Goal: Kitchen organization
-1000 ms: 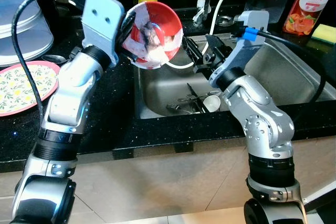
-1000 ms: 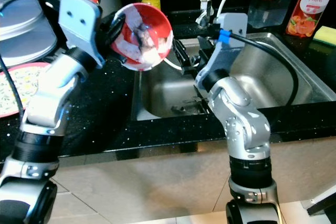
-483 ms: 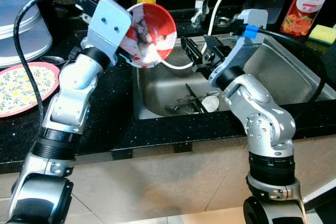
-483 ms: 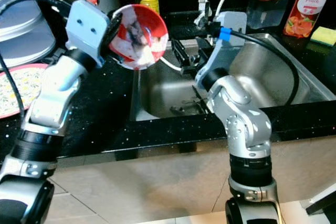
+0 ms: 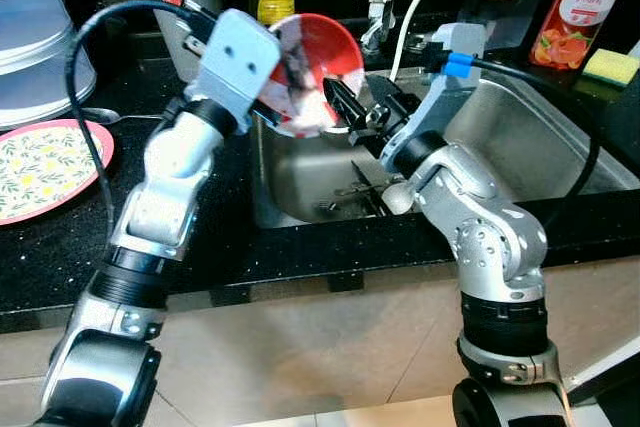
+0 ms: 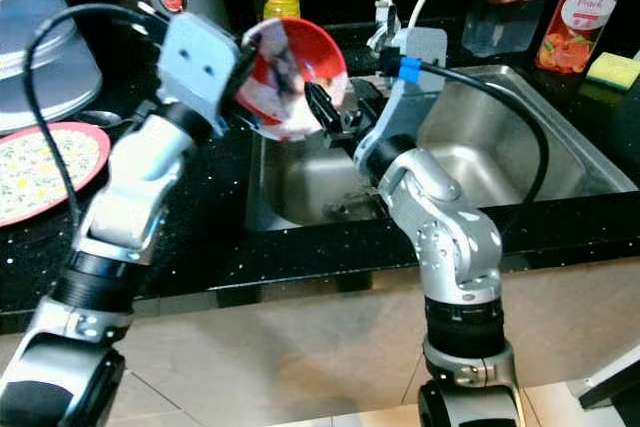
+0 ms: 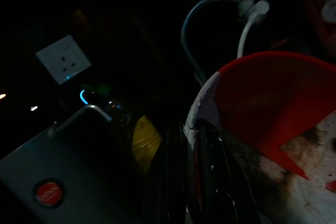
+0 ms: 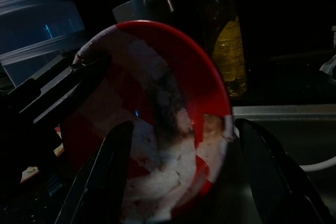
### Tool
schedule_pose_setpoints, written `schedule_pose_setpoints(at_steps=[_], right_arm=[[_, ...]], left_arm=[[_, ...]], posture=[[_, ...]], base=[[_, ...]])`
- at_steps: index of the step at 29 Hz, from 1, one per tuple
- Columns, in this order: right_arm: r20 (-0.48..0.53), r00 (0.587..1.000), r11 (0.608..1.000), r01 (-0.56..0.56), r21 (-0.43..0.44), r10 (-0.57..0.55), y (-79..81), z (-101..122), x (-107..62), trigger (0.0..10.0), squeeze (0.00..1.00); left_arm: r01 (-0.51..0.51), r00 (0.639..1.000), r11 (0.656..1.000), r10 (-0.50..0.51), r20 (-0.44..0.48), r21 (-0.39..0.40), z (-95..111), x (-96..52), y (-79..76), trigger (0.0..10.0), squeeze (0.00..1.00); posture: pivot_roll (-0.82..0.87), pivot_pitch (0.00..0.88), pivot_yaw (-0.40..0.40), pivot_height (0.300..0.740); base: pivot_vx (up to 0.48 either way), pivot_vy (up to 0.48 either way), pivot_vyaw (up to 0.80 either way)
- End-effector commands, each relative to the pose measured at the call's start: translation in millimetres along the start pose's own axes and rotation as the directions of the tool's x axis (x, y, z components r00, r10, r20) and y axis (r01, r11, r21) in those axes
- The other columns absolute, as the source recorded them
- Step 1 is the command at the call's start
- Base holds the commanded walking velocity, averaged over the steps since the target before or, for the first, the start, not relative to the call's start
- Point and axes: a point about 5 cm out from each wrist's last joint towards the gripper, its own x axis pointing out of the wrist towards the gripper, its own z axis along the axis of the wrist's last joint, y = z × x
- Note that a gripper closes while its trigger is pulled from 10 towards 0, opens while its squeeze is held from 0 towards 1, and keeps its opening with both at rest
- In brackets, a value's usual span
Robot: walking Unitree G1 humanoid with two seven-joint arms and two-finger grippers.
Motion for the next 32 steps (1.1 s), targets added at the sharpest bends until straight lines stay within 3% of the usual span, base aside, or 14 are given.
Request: schedule_pose_setpoints(at_steps=[1, 4, 6, 7, 8, 11, 13, 15, 16, 23, 24, 27, 28, 32], right_arm=[[-0.020, 1.000, 1.000, -0.020, 0.007, 0.020, 4.2, -3, 1.7, 10.0, 0.00], [-0.038, 0.999, 1.000, 0.011, -0.005, -0.011, -0.2, -6, 2.4, 10.0, 0.00], [-0.047, 0.998, 0.999, 0.032, -0.011, -0.033, -3.4, -8, 2.5, 8.8, 0.00], [-0.051, 0.998, 0.999, 0.046, -0.013, -0.046, -5.6, -9, 2.4, 5.6, 0.00], [-0.056, 0.996, 0.998, 0.061, -0.020, -0.062, -8.1, -11, 2.3, 4.7, 0.00], [-0.064, 0.993, 0.994, 0.099, -0.041, -0.101, -13.9, -12, 1.9, 4.3, 0.00], [-0.060, 0.992, 0.993, 0.108, -0.052, -0.111, -15.1, -11, 1.8, 4.4, 0.00], [-0.039, 0.993, 0.991, 0.112, -0.071, -0.115, -15.8, -8, 1.7, 9.2, 0.00], [-0.002, 0.993, 0.989, 0.115, -0.091, -0.115, -15.6, -2, 1.6, 10.0, 0.00], [0.112, 0.984, 0.977, 0.154, -0.147, -0.139, -21.1, 21, -4.1, 10.0, 0.00], [0.120, 0.978, 0.970, 0.187, -0.156, -0.169, -28.6, 22, -7.8, 10.0, 0.39], [0.121, 0.976, 0.967, 0.197, -0.159, -0.179, -30.9, 22, -8.9, 10.0, 0.39], [0.121, 0.975, 0.966, 0.204, -0.156, -0.186, -32.7, 22, -9.8, 10.0, 1.00], [0.122, 0.970, 0.963, 0.225, -0.149, -0.208, -37.4, 20, -12.2, 10.0, 1.00]], left_arm=[[0.030, 0.996, 1.000, -0.030, 0.080, 0.005, 15, 2.9, -5.2, 10.0, 0.00], [0.040, 0.995, 0.999, -0.041, 0.092, 0.009, 18, 3.0, -8.2, 10.0, 0.00], [0.034, 0.995, 0.999, -0.035, 0.091, 0.010, 19, 3.3, -7.0, 10.0, 0.00], [0.032, 0.995, 0.999, -0.033, 0.092, 0.010, 19, 3.3, -6.0, 10.0, 0.00], [0.030, 0.995, 1.000, -0.030, 0.093, 0.008, 20, 3.0, -4.8, 10.0, 0.00], [0.026, 0.995, 1.000, -0.027, 0.096, 0.010, 21, 1.9, -2.5, 10.0, 0.00], [0.021, 0.995, 1.000, -0.022, 0.094, 0.018, 21, 1.6, -1.5, 10.0, 0.00], [0.011, 0.997, 0.999, -0.014, 0.077, 0.035, 19, 1.3, 0.2, 10.0, 0.00], [-0.002, 0.999, 0.997, -0.002, 0.046, 0.084, 12, 0.8, 1.7, 10.0, 0.00], [-0.086, 0.994, 0.981, 0.096, -0.046, 0.175, -4, -1.1, 16.5, 10.0, 0.00], [-0.103, 0.992, 0.979, 0.114, -0.054, 0.177, -6, -2.2, 20.8, 10.0, 0.00], [-0.105, 0.992, 0.979, 0.116, -0.053, 0.176, -6, -2.5, 21.7, 10.0, 0.00], [-0.105, 0.992, 0.980, 0.114, -0.047, 0.169, -4, -2.7, 21.5, 10.0, 0.00], [-0.096, 0.995, 0.986, 0.096, 0.005, 0.138, 5, -3.4, 15.9, 10.0, 0.00]], posture=[[-0.11, 0.122, 0.056, 0.740], [-0.11, 0.122, 0.058, 0.740], [-0.11, 0.122, 0.058, 0.740], [-0.11, 0.122, 0.057, 0.740], [-0.11, 0.122, 0.057, 0.740], [-0.11, 0.122, 0.057, 0.740], [-0.11, 0.122, 0.057, 0.740], [-0.10, 0.120, 0.057, 0.740], [-0.10, 0.120, 0.057, 0.740], [-0.11, 0.123, 0.057, 0.740], [-0.11, 0.124, 0.057, 0.740], [-0.11, 0.124, 0.057, 0.740], [-0.11, 0.124, 0.057, 0.740], [-0.11, 0.121, 0.054, 0.740]], base=[[0.000, 0.000, 0.00], [0.000, 0.000, 0.00], [0.000, 0.000, 0.00], [0.000, 0.000, 0.00], [0.000, 0.000, 0.00], [0.000, 0.000, 0.00], [0.000, 0.000, 0.00], [0.000, 0.000, 0.00], [0.000, 0.000, 0.00], [0.000, 0.000, 0.00], [0.000, 0.000, 0.00], [0.000, 0.000, 0.00], [0.000, 0.000, 0.00], [0.000, 0.000, 0.00]])
